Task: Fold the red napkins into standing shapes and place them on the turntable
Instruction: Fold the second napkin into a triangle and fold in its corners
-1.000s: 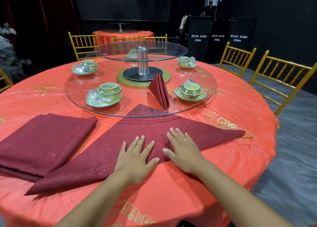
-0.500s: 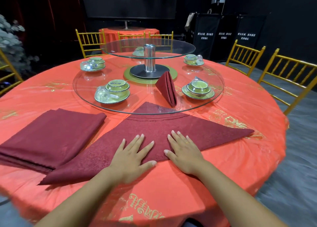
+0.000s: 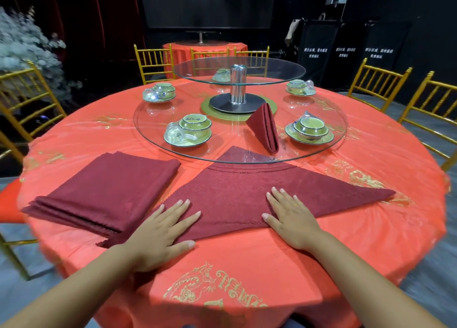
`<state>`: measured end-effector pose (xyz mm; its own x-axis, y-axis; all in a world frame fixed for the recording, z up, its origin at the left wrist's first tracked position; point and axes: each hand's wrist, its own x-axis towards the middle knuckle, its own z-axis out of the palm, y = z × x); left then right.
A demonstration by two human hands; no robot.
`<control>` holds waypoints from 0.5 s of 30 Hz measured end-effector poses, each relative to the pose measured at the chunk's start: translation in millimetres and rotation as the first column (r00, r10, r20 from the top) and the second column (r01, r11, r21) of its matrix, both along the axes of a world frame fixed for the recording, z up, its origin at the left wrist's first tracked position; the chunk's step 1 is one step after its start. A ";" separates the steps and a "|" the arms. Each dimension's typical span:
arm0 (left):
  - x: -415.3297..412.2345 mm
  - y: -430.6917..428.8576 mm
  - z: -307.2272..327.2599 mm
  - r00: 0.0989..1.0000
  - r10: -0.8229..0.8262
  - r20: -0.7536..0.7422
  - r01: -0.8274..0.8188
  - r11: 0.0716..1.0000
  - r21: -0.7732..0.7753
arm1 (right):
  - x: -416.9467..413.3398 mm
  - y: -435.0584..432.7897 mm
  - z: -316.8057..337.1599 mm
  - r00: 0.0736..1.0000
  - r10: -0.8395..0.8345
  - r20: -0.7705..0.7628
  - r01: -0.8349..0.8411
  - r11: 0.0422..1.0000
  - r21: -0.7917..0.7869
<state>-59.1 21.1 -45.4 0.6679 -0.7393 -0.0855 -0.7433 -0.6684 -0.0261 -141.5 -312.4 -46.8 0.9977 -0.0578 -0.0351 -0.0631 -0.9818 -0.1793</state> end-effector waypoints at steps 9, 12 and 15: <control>0.3 -1.5 0.3 1.000 0.014 0.007 -0.014 1.000 0.006 | -20.7 56.9 18.5 0.873 0.339 0.352 -0.368 0.930 0.017; 1.4 -2.5 5.2 0.998 0.025 -0.053 -0.025 1.000 0.000 | -16.6 80.1 23.2 0.824 0.387 0.414 -0.418 0.908 -0.017; 1.7 -4.4 11.9 0.994 0.041 -0.104 -0.042 0.999 -0.010 | -6.6 86.7 23.1 0.846 0.397 0.355 -0.407 0.912 -0.051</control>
